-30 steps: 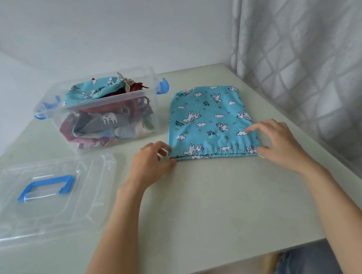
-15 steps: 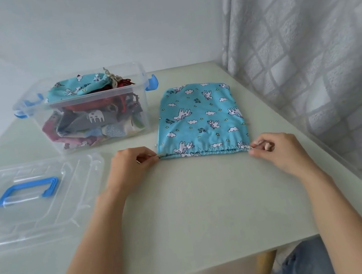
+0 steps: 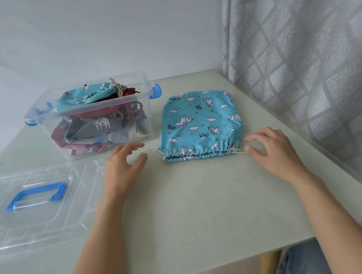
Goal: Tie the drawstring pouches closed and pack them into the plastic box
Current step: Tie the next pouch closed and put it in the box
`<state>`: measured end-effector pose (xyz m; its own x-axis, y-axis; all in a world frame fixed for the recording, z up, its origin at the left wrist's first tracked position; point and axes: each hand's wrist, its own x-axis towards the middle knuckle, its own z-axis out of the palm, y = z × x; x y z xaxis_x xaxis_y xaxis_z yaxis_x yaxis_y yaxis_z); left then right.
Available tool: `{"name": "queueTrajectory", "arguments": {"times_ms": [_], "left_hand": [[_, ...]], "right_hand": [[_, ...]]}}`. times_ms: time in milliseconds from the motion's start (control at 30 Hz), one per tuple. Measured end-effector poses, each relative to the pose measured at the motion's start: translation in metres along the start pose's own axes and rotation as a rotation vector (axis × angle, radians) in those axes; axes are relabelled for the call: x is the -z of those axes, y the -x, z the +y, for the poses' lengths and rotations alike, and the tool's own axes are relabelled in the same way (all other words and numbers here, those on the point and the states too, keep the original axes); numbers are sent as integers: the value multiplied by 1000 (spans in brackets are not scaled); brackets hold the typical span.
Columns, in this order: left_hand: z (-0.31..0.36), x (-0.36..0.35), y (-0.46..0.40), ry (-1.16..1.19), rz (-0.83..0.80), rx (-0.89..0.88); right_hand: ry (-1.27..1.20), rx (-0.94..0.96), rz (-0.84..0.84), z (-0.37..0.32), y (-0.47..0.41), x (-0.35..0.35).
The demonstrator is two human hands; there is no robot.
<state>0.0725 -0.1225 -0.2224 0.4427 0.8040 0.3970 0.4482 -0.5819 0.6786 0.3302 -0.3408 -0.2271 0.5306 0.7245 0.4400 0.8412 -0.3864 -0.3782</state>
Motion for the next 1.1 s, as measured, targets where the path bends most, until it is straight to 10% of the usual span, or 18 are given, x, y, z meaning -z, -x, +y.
{"name": "queueTrajectory", "arguments": {"times_ms": [233,333,633,900,1100], "left_hand": [[9,-21,-3,-262,-185,-74],[7,-22,-7,-211,-138,-45],[22,-1,-12,841,12,352],[75,-25,-34,1581,74,412],[74,-43,-35,2004,249,514]], "right_hand": [[120,86,-87,-13,-5,-14],[-186,9,-76,-20,-5,-13],[-351,-349,-1,-21,-24,2],[-1243,-135,68,-88,-60,19],[-2015,-592,203,-83,-79,-5]]}}
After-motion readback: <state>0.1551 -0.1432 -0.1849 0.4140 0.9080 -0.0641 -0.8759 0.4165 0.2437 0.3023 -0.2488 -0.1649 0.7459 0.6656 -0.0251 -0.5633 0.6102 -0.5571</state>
